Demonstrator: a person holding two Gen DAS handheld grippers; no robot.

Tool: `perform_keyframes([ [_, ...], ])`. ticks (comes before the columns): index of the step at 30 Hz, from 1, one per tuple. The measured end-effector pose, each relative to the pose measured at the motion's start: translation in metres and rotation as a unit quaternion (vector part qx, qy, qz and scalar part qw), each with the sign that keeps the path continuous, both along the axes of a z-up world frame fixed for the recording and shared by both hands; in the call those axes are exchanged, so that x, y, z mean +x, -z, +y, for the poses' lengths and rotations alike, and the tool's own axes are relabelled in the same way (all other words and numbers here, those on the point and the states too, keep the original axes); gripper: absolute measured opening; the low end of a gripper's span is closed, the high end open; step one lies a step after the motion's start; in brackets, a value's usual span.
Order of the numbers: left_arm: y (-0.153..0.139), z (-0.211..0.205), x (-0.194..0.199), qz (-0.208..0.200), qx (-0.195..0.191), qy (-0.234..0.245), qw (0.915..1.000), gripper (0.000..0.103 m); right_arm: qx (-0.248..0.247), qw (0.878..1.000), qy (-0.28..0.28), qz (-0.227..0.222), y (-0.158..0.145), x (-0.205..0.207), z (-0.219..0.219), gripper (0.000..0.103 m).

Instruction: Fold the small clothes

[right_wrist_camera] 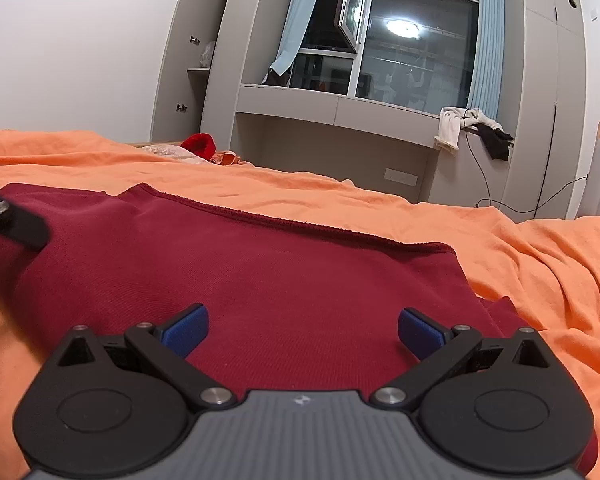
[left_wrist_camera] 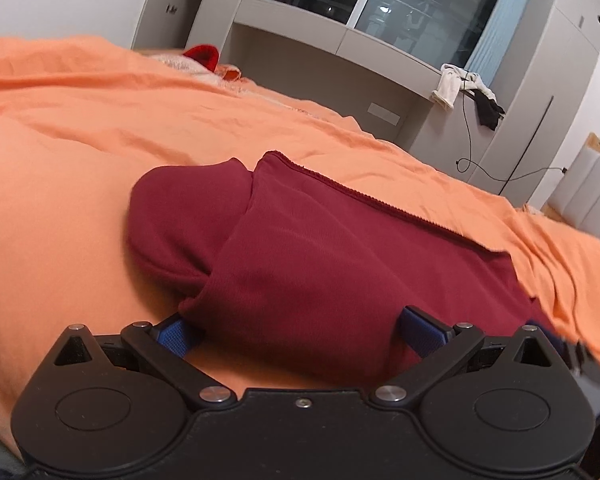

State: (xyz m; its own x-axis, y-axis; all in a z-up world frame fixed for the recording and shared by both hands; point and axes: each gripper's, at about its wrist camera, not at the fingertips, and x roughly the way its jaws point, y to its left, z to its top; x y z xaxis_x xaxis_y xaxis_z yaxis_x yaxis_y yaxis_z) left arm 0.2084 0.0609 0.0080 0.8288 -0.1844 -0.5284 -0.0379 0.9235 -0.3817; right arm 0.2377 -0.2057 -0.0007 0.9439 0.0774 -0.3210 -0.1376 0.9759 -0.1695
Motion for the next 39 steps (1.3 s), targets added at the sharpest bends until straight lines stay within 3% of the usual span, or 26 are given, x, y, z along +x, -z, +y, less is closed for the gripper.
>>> perform_keyframes([
  [7, 0.003, 0.0, 0.037, 0.016, 0.019, -0.001, 0.9997, 0.102, 0.0, 1.0, -0.001, -0.002, 0.001, 0.0, 0.0, 0.103],
  [22, 0.004, -0.015, 0.032, 0.0, 0.006, -0.027, 0.9996, 0.102, -0.001, 1.0, -0.001, -0.002, 0.002, 0.0, 0.0, 0.103],
  [29, 0.005, -0.008, 0.029, -0.008, -0.021, -0.033, 0.9992, 0.102, -0.001, 1.0, -0.001, -0.003, 0.002, 0.0, 0.0, 0.103],
  [39, 0.004, -0.014, 0.03, -0.011, -0.016, -0.036, 0.9992, 0.102, -0.001, 1.0, -0.001, -0.003, 0.002, 0.0, 0.0, 0.103],
])
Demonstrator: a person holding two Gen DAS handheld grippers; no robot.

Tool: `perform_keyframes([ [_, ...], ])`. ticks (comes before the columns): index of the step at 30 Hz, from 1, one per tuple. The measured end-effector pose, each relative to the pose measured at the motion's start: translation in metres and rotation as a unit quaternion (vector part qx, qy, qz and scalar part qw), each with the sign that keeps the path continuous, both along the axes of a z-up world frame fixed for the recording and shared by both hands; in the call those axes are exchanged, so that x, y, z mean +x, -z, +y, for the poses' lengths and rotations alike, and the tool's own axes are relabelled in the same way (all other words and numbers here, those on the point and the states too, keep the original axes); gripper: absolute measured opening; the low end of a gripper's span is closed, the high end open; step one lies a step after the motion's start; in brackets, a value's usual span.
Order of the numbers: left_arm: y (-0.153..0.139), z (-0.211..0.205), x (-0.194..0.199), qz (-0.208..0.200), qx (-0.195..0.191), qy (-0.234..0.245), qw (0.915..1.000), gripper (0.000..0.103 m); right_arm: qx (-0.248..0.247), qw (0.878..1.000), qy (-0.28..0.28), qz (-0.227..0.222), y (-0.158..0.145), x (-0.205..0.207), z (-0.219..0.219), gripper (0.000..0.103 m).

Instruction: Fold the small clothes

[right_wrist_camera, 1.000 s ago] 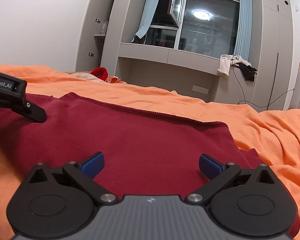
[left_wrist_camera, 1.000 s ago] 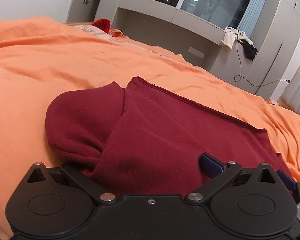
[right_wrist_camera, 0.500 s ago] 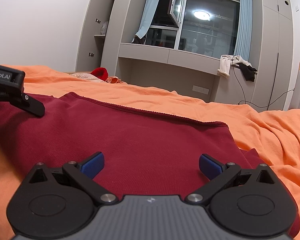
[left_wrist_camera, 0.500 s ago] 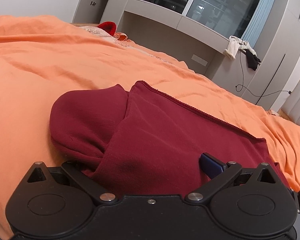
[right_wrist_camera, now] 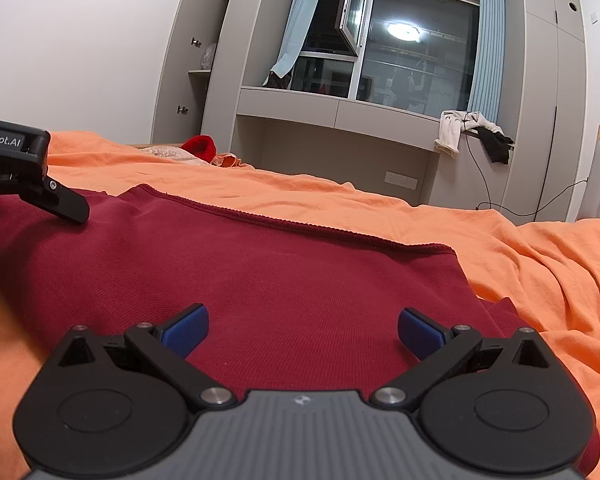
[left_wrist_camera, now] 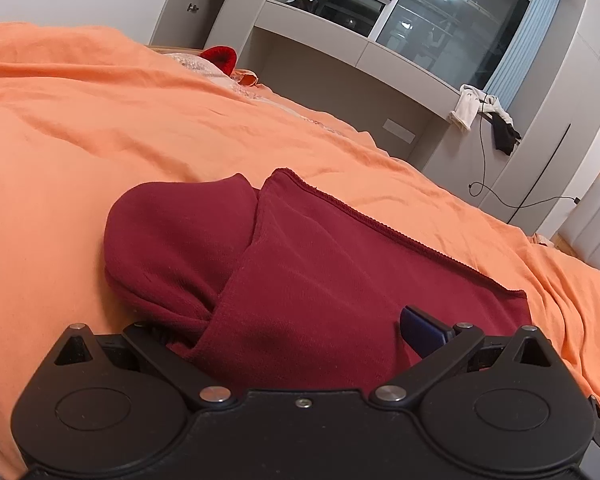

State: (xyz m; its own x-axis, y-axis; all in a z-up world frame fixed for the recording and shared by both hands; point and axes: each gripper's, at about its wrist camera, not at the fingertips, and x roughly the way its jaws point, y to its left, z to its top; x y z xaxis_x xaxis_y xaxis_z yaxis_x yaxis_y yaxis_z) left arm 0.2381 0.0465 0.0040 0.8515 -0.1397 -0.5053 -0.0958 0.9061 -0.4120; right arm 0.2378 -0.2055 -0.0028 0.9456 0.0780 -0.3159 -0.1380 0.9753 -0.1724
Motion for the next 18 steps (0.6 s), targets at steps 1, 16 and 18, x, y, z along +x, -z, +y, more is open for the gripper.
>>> perform_keyframes([
  [1, 0.0, -0.0006, 0.0001, 0.0, -0.001, -0.001, 1.0, 0.102, 0.0, 1.0, 0.0, 0.0, 0.0, 0.0001, 0.0, 0.103],
  [16, -0.0024, -0.0047, 0.0003, 0.004, 0.001, -0.031, 0.9995, 0.084, -0.001, 1.0, 0.001, -0.002, 0.0003, -0.0008, 0.0003, 0.103],
  [18, -0.0035, -0.0024, 0.0, 0.003, -0.002, -0.04, 0.9992, 0.077, -0.004, 1.0, -0.001, -0.006, -0.0007, -0.002, 0.0, 0.103],
])
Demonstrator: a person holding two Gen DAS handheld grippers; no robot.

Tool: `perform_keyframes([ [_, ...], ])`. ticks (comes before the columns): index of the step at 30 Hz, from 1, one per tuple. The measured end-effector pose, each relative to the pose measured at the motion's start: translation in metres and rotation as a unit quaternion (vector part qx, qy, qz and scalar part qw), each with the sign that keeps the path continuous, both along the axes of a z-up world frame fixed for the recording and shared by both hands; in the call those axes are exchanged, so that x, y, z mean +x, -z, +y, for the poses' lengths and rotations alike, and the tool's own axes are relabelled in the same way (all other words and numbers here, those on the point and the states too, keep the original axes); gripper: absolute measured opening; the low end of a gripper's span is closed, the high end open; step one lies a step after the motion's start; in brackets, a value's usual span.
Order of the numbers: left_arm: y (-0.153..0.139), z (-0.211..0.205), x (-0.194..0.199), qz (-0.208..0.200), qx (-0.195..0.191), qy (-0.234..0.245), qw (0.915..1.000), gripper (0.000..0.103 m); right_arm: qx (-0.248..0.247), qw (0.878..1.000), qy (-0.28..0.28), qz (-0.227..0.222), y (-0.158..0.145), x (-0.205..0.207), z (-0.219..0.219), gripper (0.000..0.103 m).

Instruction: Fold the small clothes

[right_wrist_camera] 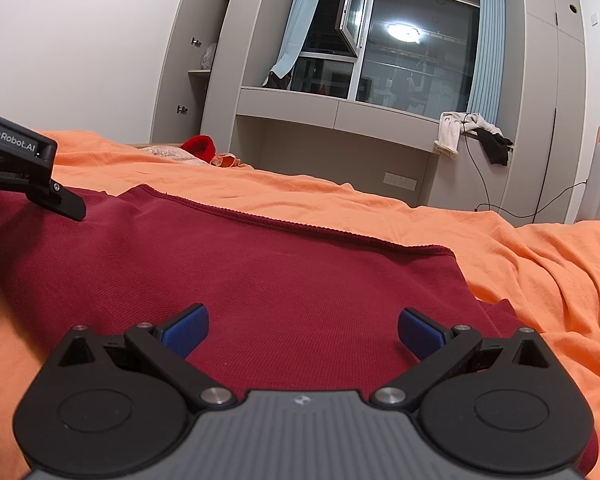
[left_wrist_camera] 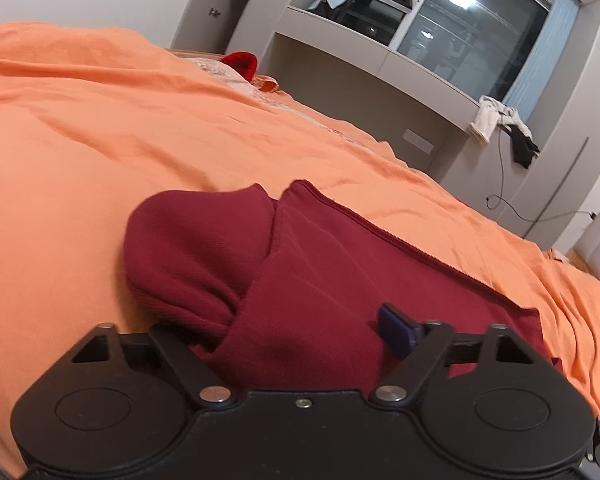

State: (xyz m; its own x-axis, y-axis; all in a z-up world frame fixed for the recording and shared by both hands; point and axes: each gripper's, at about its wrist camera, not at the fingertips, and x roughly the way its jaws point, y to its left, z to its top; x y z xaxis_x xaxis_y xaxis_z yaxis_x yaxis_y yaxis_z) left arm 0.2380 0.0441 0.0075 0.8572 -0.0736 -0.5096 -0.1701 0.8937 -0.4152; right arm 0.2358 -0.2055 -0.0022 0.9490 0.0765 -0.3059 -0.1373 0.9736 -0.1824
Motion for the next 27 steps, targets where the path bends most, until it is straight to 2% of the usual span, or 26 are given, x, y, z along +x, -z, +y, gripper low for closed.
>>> perform_keyframes([
  [2, -0.002, 0.001, 0.001, -0.002, 0.0, -0.002, 1.0, 0.064, -0.003, 1.0, -0.008, -0.005, -0.001, -0.004, 0.0, 0.103],
  [3, -0.003, 0.001, 0.002, -0.002, 0.004, -0.003, 1.0, 0.049, -0.005, 1.0, -0.016, -0.005, -0.003, -0.005, -0.002, 0.103],
  [4, -0.004, 0.0, 0.004, -0.001, 0.01, -0.003, 0.9999, 0.041, -0.004, 1.0, -0.027, -0.004, -0.005, -0.006, -0.005, 0.103],
  [7, -0.011, -0.001, 0.009, -0.006, 0.013, 0.0, 0.9999, 0.029, 0.002, 0.998, -0.062, -0.003, -0.013, -0.013, -0.019, 0.103],
  [11, -0.03, -0.013, 0.017, -0.03, 0.03, 0.009, 0.9991, 0.024, 0.003, 0.998, -0.069, -0.012, -0.027, -0.02, -0.037, 0.103],
  [15, -0.057, -0.038, 0.024, -0.061, 0.066, 0.03, 0.9955, 0.022, 0.006, 0.999, -0.041, -0.033, -0.042, -0.027, -0.063, 0.103],
  [18, -0.079, -0.067, 0.029, -0.088, 0.089, 0.057, 0.9906, 0.019, 0.033, 0.999, -0.016, -0.038, -0.053, -0.03, -0.09, 0.103],
  [21, -0.099, -0.106, 0.034, -0.114, 0.116, 0.098, 0.9818, 0.019, 0.056, 0.997, 0.014, -0.042, -0.063, -0.032, -0.124, 0.103],
  [23, -0.108, -0.137, 0.034, -0.129, 0.143, 0.132, 0.9723, 0.019, 0.061, 0.996, 0.04, -0.044, -0.069, -0.032, -0.144, 0.103],
  [27, -0.103, -0.2, 0.02, -0.147, 0.197, 0.21, 0.9461, 0.019, 0.073, 0.992, 0.088, -0.045, -0.079, -0.028, -0.183, 0.103],
])
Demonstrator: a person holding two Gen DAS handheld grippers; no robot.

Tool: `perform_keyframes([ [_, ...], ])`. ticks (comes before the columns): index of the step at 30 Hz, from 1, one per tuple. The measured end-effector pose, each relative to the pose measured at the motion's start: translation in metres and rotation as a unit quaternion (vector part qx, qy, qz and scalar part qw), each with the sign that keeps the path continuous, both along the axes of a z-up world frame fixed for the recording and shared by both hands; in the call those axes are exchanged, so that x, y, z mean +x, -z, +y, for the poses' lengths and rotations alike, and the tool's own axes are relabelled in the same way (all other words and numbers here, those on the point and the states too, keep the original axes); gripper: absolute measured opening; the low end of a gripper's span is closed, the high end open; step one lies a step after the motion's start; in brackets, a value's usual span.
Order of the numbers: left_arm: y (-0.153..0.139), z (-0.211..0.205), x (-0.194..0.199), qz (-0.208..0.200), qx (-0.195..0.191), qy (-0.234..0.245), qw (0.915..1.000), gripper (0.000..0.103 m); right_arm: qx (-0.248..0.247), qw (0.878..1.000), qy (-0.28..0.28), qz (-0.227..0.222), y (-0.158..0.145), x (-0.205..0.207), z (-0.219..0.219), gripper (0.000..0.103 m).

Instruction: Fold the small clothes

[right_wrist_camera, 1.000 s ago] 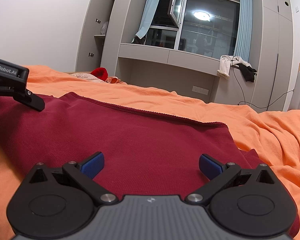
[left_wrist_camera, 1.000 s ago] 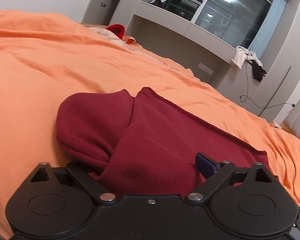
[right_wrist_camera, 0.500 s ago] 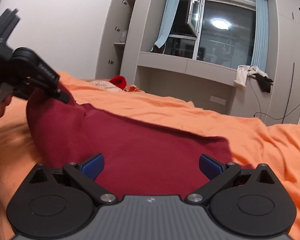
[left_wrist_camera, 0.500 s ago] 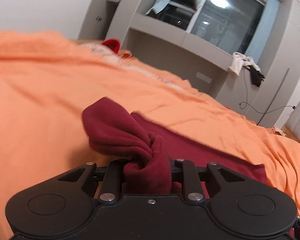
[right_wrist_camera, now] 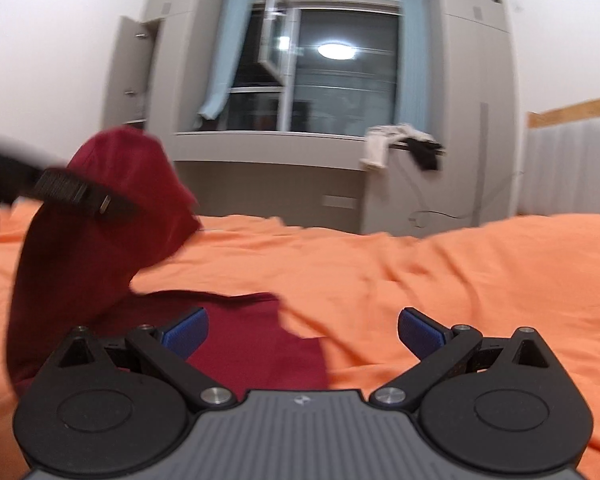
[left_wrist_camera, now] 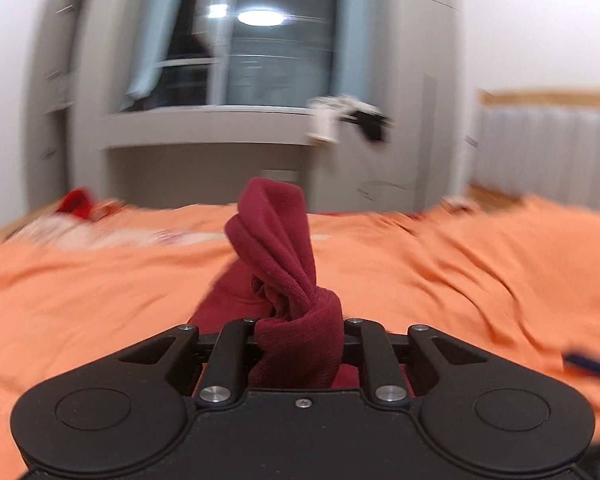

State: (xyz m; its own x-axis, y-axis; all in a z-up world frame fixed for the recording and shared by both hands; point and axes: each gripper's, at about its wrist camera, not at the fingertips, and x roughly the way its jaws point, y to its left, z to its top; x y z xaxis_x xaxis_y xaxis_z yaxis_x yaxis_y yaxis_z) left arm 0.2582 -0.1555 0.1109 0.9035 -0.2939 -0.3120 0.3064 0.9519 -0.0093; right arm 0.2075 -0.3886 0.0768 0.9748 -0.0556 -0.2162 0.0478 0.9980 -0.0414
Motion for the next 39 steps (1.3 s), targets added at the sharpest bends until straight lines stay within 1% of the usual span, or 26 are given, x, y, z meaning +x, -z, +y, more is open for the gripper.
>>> perform_keyframes([
  [3, 0.018, -0.04, -0.016, -0.003, 0.057, 0.055, 0.9969, 0.019, 0.017, 1.0, 0.025, 0.005, -0.003, 0.004, -0.026, 0.103],
  [5, 0.034, -0.059, -0.026, 0.007, 0.085, 0.083, 0.9929, 0.019, 0.034, 0.999, 0.034, 0.011, -0.002, 0.006, -0.04, 0.103],
  [7, 0.049, -0.072, -0.034, 0.02, 0.106, 0.101, 0.989, 0.02, 0.064, 0.997, 0.035, 0.019, -0.003, 0.009, -0.055, 0.103],
  [10, 0.067, -0.079, -0.041, 0.023, 0.131, 0.111, 0.9849, 0.023, 0.133, 0.99, 0.013, 0.039, 0.003, 0.013, -0.075, 0.103],
  [11, 0.071, -0.077, -0.044, 0.023, 0.132, 0.114, 0.9845, 0.024, 0.159, 0.986, 0.003, 0.048, 0.005, 0.017, -0.082, 0.103],
  [13, 0.076, -0.074, -0.048, 0.027, 0.126, 0.123, 0.984, 0.038, 0.212, 0.975, -0.017, 0.069, 0.012, 0.025, -0.095, 0.103],
  [14, 0.076, -0.071, -0.049, 0.03, 0.12, 0.133, 0.9835, 0.044, 0.236, 0.968, -0.027, 0.078, 0.016, 0.026, -0.098, 0.103],
  [15, 0.076, -0.07, -0.051, 0.032, 0.112, 0.142, 0.9829, 0.053, 0.259, 0.961, -0.037, 0.086, 0.019, 0.03, -0.102, 0.103],
  [16, 0.077, -0.07, -0.056, 0.031, 0.108, 0.15, 0.9823, 0.06, 0.282, 0.954, -0.047, 0.094, 0.021, 0.034, -0.107, 0.103],
  [18, 0.078, -0.071, -0.064, 0.023, 0.11, 0.16, 0.9806, 0.068, 0.325, 0.937, -0.067, 0.11, 0.027, 0.043, -0.114, 0.103],
  [19, 0.079, -0.071, -0.067, 0.017, 0.114, 0.163, 0.9798, 0.071, 0.346, 0.928, -0.077, 0.117, 0.03, 0.047, -0.116, 0.103],
  [22, 0.079, -0.07, -0.075, 0.003, 0.127, 0.169, 0.9774, 0.071, 0.383, 0.909, -0.092, 0.139, 0.036, 0.06, -0.117, 0.103],
  [24, 0.077, -0.069, -0.074, -0.003, 0.13, 0.17, 0.9767, 0.071, 0.393, 0.903, -0.097, 0.144, 0.039, 0.067, -0.115, 0.103],
  [25, 0.077, -0.068, -0.076, -0.006, 0.131, 0.171, 0.9766, 0.068, 0.394, 0.903, -0.101, 0.141, 0.04, 0.068, -0.113, 0.101],
  [26, 0.077, -0.067, -0.076, -0.009, 0.131, 0.171, 0.9766, 0.065, 0.392, 0.903, -0.104, 0.139, 0.04, 0.071, -0.111, 0.094],
  [27, 0.076, -0.068, -0.077, -0.011, 0.131, 0.169, 0.9768, 0.056, 0.386, 0.905, -0.105, 0.143, 0.041, 0.076, -0.109, 0.09],
  [28, 0.076, -0.067, -0.077, -0.011, 0.133, 0.166, 0.977, 0.048, 0.382, 0.907, -0.104, 0.147, 0.041, 0.08, -0.106, 0.082],
  [29, 0.076, -0.067, -0.076, -0.01, 0.134, 0.163, 0.9774, 0.044, 0.378, 0.908, -0.102, 0.151, 0.042, 0.081, -0.101, 0.074],
  [30, 0.077, -0.066, -0.076, -0.008, 0.132, 0.162, 0.9778, 0.039, 0.375, 0.908, -0.101, 0.157, 0.043, 0.086, -0.099, 0.07],
  [32, 0.077, -0.065, -0.074, -0.003, 0.123, 0.165, 0.9786, 0.034, 0.369, 0.908, -0.103, 0.168, 0.047, 0.092, -0.091, 0.051],
  [33, 0.077, -0.066, -0.074, -0.003, 0.121, 0.166, 0.9786, 0.029, 0.365, 0.909, -0.104, 0.174, 0.049, 0.095, -0.088, 0.047],
  [34, 0.077, -0.066, -0.076, -0.005, 0.122, 0.168, 0.9782, 0.026, 0.359, 0.91, -0.105, 0.179, 0.051, 0.098, -0.082, 0.04],
  [36, 0.079, -0.068, -0.078, -0.012, 0.132, 0.171, 0.9764, 0.022, 0.346, 0.913, -0.11, 0.185, 0.054, 0.102, -0.074, 0.027],
  [37, 0.08, -0.07, -0.079, -0.016, 0.137, 0.173, 0.9753, 0.02, 0.339, 0.916, -0.113, 0.182, 0.054, 0.101, -0.07, 0.014],
  [38, 0.082, -0.071, -0.08, -0.018, 0.14, 0.173, 0.9746, 0.019, 0.33, 0.92, -0.117, 0.177, 0.052, 0.098, -0.065, 0.008],
  [39, 0.083, -0.072, -0.08, -0.021, 0.142, 0.173, 0.9743, 0.018, 0.315, 0.926, -0.121, 0.168, 0.049, 0.095, -0.062, 0.008],
])
